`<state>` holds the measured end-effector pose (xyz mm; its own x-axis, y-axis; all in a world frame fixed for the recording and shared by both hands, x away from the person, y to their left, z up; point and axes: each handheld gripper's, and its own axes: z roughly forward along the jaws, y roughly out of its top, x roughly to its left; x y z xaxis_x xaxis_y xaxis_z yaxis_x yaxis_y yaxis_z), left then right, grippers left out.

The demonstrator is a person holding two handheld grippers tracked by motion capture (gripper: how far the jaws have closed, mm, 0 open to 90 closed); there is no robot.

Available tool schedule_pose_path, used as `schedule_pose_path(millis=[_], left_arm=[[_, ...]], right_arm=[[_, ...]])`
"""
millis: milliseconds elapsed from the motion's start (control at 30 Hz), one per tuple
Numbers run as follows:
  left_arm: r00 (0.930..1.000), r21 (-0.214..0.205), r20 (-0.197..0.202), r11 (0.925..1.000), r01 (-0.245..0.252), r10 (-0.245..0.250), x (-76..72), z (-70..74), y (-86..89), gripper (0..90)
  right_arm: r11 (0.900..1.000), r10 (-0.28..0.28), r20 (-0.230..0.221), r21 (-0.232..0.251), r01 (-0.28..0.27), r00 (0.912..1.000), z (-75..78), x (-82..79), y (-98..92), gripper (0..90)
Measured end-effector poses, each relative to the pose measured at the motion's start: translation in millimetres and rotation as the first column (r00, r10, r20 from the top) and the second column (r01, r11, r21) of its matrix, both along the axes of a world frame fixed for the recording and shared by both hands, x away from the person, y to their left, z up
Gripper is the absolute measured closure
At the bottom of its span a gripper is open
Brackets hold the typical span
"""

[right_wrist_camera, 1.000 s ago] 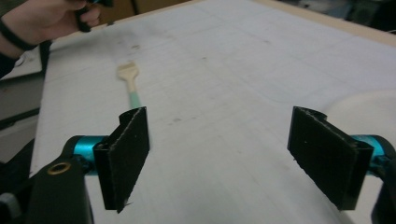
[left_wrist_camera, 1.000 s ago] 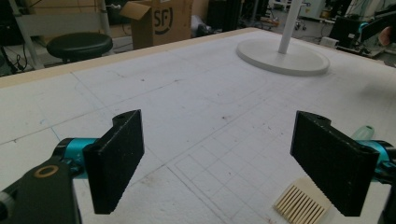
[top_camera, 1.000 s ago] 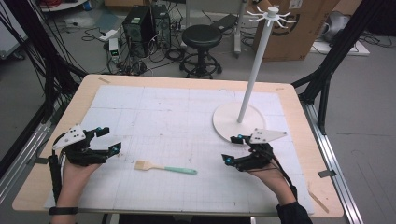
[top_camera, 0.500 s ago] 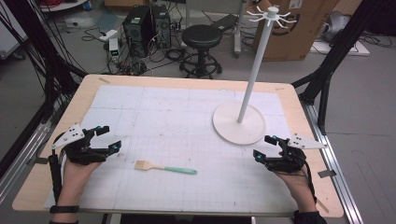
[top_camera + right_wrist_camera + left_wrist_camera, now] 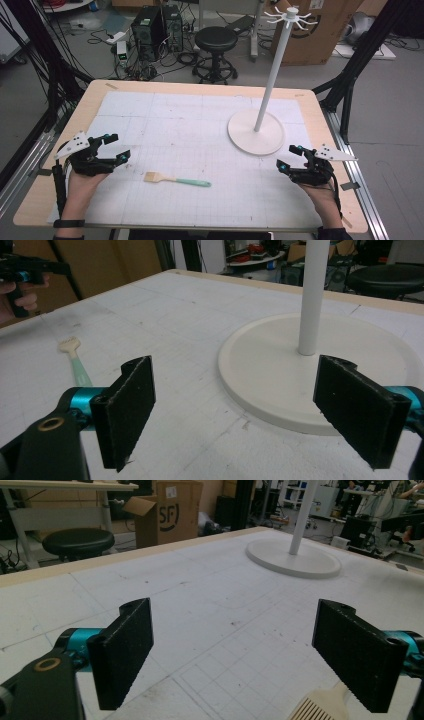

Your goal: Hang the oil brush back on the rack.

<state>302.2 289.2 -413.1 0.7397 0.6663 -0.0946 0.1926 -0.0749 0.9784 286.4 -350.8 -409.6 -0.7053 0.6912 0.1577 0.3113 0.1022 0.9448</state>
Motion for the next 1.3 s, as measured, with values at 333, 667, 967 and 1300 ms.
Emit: schedule_pose_path(millis=[333, 667, 967, 1300], left_arm=[[0.9966, 0.017, 0.011, 0.9966, 0.081, -0.081, -1.6, 7.8, -13.9, 17.2], [0.9824, 0.057, 0.000, 0.9808, 0.186, -0.187, 0.7, 9.3, -36.2, 16.9], [0.9671, 0.094, -0.029, 0.9625, 0.254, -0.253, 1.0, 4.1, -54.0, 16.8], [0.9436, 0.166, -0.097, 0.9296, 0.329, -0.317, 3.9, -11.3, -81.4, 17.0]], right_arm=[[0.9999, -0.014, -0.003, 0.008, 0.014, 0.9999, -1.0, 1.9, -4.5, 16.2], [0.9999, -0.011, 0.001, 0.010, 0.011, 0.9999, -0.9, 1.9, -5.0, 16.2], [0.9999, -0.010, -0.001, 0.011, 0.010, 0.9999, -0.7, 2.1, -5.6, 16.2], [0.9999, -0.008, 0.001, 0.011, 0.008, 1.0000, -0.7, 2.4, -5.6, 16.2]])
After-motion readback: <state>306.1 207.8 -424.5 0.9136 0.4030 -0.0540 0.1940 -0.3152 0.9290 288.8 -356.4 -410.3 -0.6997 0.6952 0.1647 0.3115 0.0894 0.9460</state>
